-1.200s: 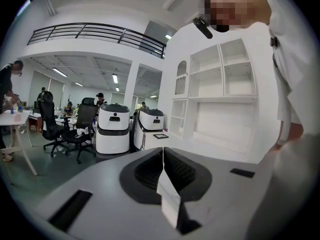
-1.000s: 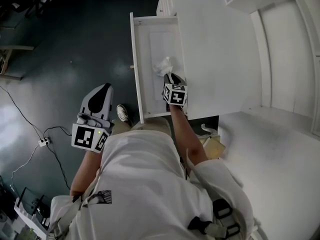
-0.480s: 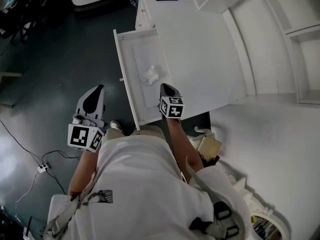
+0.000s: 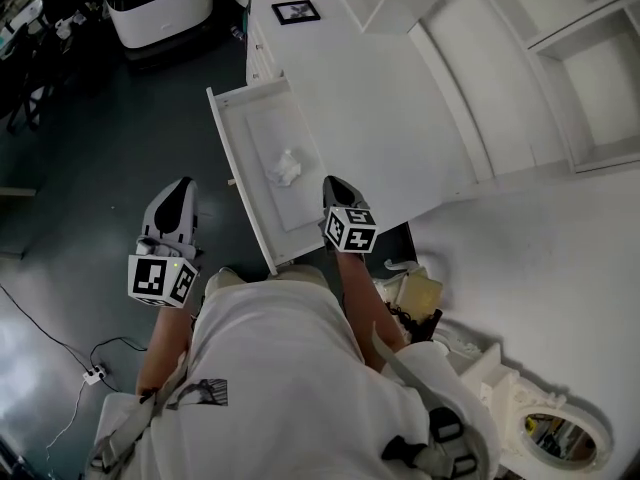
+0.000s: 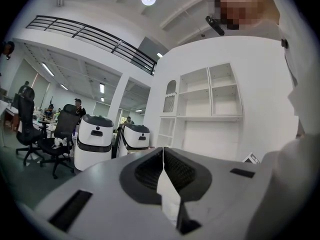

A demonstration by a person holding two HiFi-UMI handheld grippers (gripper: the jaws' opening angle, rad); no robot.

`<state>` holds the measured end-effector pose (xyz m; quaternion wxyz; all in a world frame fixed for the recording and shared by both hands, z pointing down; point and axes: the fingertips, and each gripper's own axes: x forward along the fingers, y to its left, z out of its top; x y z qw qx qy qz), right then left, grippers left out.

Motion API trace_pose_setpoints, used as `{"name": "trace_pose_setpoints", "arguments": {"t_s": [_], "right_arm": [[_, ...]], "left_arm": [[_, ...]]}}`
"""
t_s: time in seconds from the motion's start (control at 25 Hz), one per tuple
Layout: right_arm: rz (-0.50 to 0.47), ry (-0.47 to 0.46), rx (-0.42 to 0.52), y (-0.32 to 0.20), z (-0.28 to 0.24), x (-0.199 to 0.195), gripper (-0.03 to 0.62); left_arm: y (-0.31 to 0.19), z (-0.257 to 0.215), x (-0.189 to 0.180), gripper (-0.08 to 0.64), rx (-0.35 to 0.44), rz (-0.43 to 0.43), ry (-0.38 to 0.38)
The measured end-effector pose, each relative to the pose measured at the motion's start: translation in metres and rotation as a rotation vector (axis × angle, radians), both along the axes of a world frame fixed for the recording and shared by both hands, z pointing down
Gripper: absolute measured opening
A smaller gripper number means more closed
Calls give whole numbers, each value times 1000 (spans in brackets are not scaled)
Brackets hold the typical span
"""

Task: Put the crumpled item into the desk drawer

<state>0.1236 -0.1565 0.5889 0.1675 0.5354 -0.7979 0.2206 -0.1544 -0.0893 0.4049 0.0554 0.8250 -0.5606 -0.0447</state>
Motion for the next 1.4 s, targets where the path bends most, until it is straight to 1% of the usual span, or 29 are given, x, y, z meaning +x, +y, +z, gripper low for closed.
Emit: {"name": "trace_pose_setpoints", "arguments": {"t_s": [0.4, 0.76, 0.88, 1.0, 1.2, 1.4], "right_arm": [[50, -66, 220, -9, -105, 18, 11], [68, -103, 387, -4, -180, 28, 11], [74, -100, 447, -1, -204, 31, 11], [83, -70, 504, 2, -227, 38, 11], [109, -54, 579, 10, -261, 53, 11], [115, -31, 645, 21, -285, 57, 11]], "left_arm": [[-12, -36, -4, 18, 76, 20, -12], [-8, -60, -23, 18, 115, -10, -33], [-6, -69, -29, 18, 129, -19, -38], [-2, -82, -32, 18, 159, -32, -55], [7, -103, -41, 18, 200, -60, -64], [13, -113, -51, 18, 229, -97, -82]]}}
